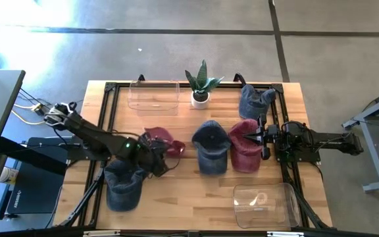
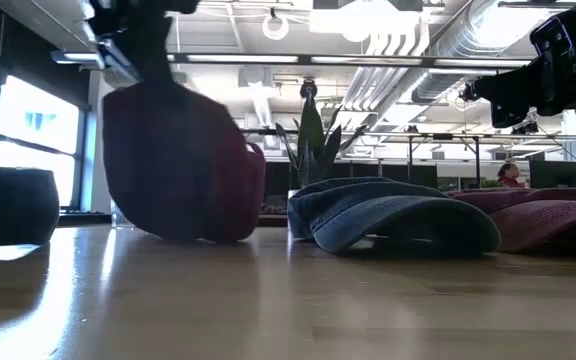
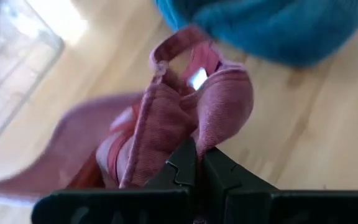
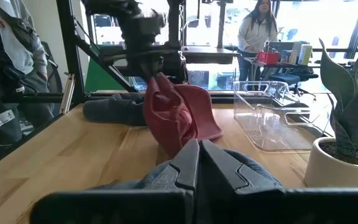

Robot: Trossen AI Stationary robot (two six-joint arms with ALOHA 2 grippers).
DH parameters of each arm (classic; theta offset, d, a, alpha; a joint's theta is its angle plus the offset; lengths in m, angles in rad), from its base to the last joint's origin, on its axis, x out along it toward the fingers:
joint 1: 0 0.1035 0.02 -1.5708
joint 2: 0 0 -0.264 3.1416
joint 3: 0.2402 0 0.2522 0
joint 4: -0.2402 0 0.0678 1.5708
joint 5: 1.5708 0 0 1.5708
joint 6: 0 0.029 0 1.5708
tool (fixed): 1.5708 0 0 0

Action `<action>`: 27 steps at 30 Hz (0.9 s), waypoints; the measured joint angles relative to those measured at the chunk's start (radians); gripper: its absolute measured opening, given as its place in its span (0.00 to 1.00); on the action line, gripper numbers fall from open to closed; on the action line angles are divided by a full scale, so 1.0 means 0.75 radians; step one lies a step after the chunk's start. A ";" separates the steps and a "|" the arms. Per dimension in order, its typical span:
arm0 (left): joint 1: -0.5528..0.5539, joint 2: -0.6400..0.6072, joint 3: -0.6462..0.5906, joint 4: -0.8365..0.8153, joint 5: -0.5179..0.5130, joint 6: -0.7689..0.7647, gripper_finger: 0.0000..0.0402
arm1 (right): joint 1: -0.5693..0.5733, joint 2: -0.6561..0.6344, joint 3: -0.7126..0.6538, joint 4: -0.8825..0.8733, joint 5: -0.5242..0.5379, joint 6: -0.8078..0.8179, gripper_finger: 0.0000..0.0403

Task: Pick & Place hat
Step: Put the left red cap into the top transparent bin

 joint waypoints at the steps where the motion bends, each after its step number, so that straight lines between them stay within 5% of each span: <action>1: -0.022 0.000 -0.007 -0.016 0.005 -0.022 0.00 | 0.000 0.000 0.000 0.000 0.000 0.000 0.03; 9: -0.101 -0.002 -0.098 -0.059 0.180 -0.277 0.03 | 0.000 0.000 0.000 0.000 0.000 0.000 0.03; 21: -0.100 -0.071 -0.105 -0.220 0.542 -0.686 0.51 | 0.000 0.000 0.000 0.000 0.000 0.000 0.03; 27: -0.101 -0.292 -0.087 -0.230 0.554 -0.999 0.57 | 0.000 0.000 0.000 0.001 0.000 0.000 0.03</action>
